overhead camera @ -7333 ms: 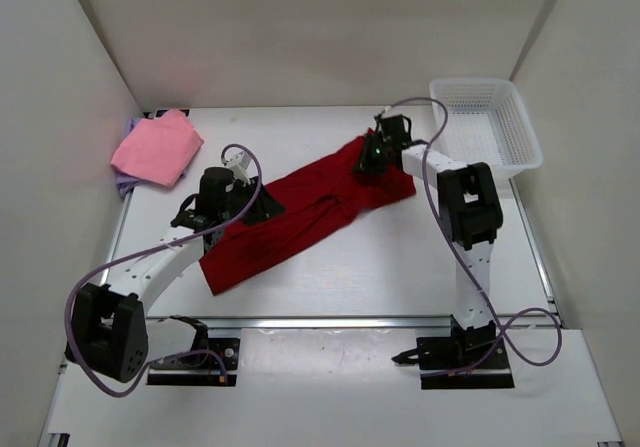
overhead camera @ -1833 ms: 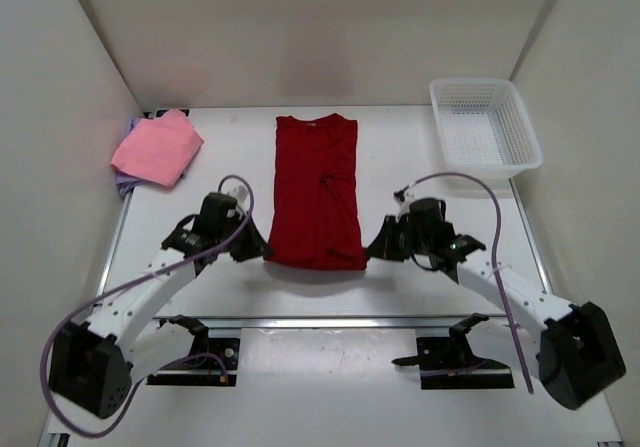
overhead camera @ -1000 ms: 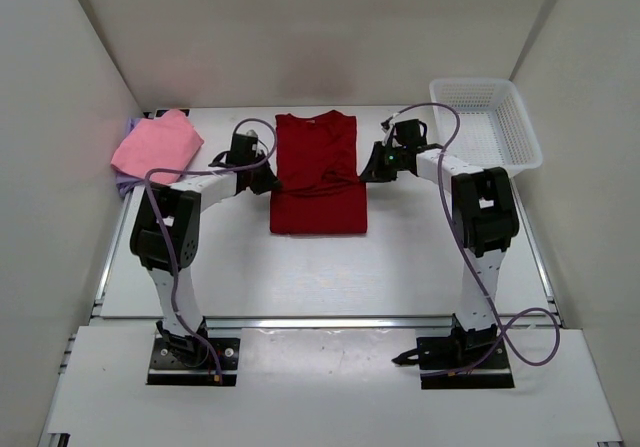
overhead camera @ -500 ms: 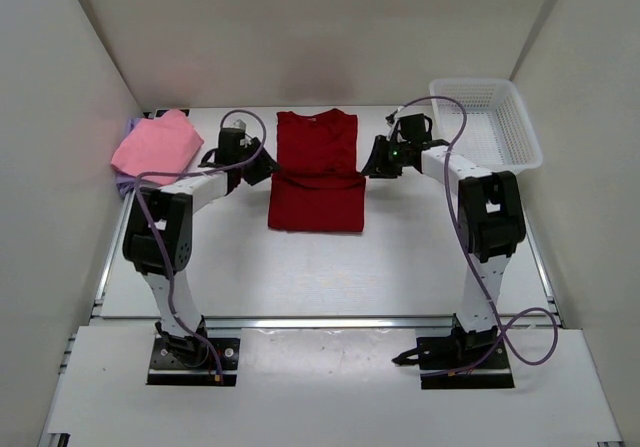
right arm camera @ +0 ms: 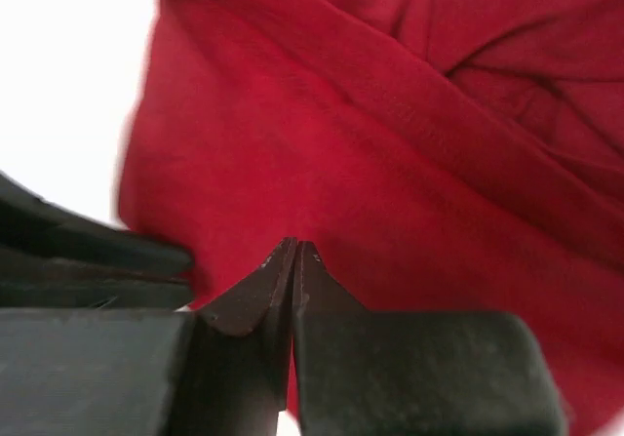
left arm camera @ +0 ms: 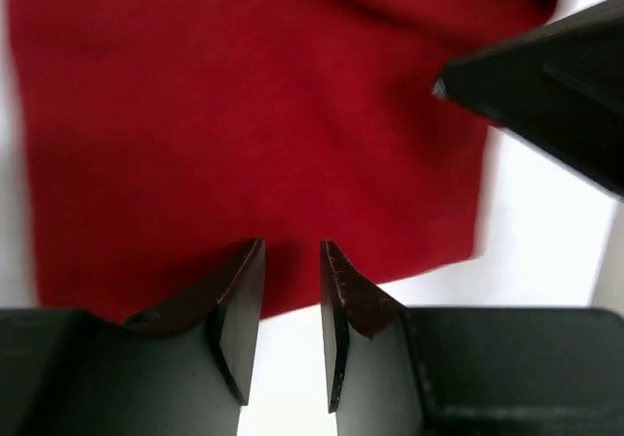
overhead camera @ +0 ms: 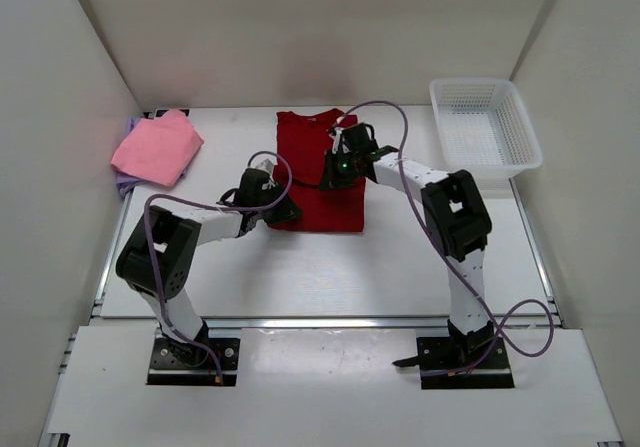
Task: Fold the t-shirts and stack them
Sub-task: Fold the folded rectangular tshirt in 1/3 of the way
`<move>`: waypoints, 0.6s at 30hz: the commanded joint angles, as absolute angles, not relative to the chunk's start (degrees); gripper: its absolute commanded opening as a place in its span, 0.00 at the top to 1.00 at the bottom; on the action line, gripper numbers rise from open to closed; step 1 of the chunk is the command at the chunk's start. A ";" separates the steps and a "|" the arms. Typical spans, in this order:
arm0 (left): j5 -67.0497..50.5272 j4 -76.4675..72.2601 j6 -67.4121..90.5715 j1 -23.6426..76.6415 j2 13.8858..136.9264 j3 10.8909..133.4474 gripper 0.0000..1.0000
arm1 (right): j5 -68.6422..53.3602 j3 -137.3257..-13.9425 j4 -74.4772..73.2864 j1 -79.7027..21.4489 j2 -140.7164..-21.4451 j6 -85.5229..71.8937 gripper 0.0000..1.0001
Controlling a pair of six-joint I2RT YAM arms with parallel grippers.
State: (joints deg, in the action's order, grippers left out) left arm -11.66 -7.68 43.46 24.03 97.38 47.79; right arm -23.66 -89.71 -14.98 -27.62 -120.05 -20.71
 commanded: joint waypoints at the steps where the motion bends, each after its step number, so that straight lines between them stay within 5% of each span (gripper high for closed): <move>1: -12.82 -10.98 44.73 22.94 97.38 44.75 0.60 | -23.56 -95.00 -18.01 -27.25 -123.39 -19.51 1.00; 8: -13.80 -13.09 45.88 23.20 97.12 40.44 0.62 | -20.23 -104.83 -20.47 -26.46 -131.82 -18.73 1.00; 18: -16.44 -9.76 44.65 22.42 86.59 37.45 0.53 | -16.62 -143.32 -41.97 -23.02 -146.07 -15.73 1.00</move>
